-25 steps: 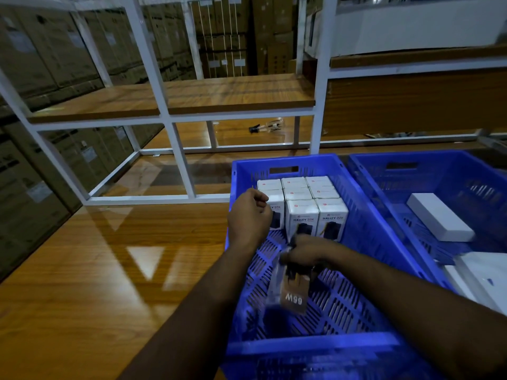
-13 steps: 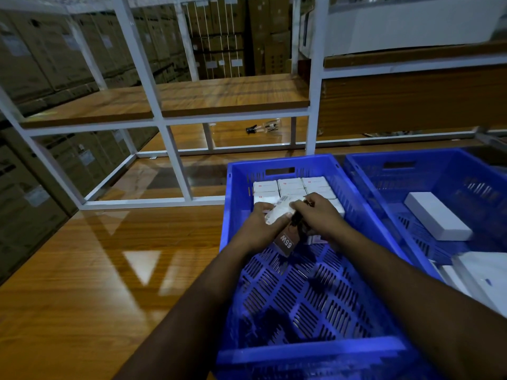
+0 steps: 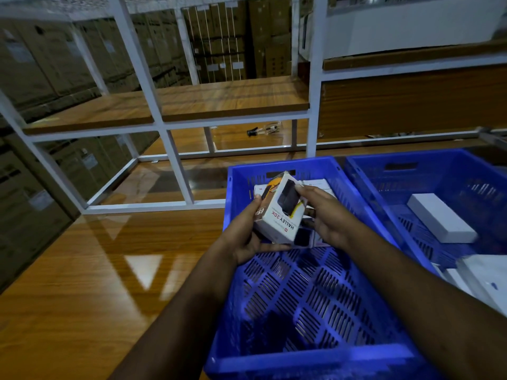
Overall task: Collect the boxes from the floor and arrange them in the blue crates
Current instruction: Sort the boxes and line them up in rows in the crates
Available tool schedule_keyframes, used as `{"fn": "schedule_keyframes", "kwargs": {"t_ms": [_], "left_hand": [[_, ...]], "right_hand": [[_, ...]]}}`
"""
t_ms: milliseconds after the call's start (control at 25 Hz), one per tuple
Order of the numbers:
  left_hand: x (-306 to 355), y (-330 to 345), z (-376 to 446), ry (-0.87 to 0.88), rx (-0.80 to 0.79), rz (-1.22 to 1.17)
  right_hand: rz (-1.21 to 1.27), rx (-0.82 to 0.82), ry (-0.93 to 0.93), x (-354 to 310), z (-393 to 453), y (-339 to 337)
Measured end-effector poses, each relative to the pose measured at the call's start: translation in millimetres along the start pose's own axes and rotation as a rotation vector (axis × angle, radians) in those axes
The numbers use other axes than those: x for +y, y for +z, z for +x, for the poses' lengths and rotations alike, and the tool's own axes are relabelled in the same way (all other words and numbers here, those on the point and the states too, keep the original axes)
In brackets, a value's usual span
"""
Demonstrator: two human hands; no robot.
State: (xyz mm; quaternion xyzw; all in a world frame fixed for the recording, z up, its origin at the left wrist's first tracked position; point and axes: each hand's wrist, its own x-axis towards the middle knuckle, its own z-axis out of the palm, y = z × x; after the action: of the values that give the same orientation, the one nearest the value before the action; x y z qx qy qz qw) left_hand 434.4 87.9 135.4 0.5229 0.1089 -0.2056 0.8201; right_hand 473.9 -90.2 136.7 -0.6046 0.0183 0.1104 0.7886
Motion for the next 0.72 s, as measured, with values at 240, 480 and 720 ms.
{"fn": "schedule_keyframes", "kwargs": {"t_ms": [240,480,720], "left_hand": [[5,1,-2,0.14,0.144,-0.071],[2,-5,7,0.353,0.315,0.009],[-4,-3,7,0.573,0.318,0.435]], "right_hand": [[0.125,0.079,-0.008,-2,5,-3],[-0.156,-0.028,0.214,-4,-8,-3],[-0.562,-0.026,0.007,4,-5,-6]]}}
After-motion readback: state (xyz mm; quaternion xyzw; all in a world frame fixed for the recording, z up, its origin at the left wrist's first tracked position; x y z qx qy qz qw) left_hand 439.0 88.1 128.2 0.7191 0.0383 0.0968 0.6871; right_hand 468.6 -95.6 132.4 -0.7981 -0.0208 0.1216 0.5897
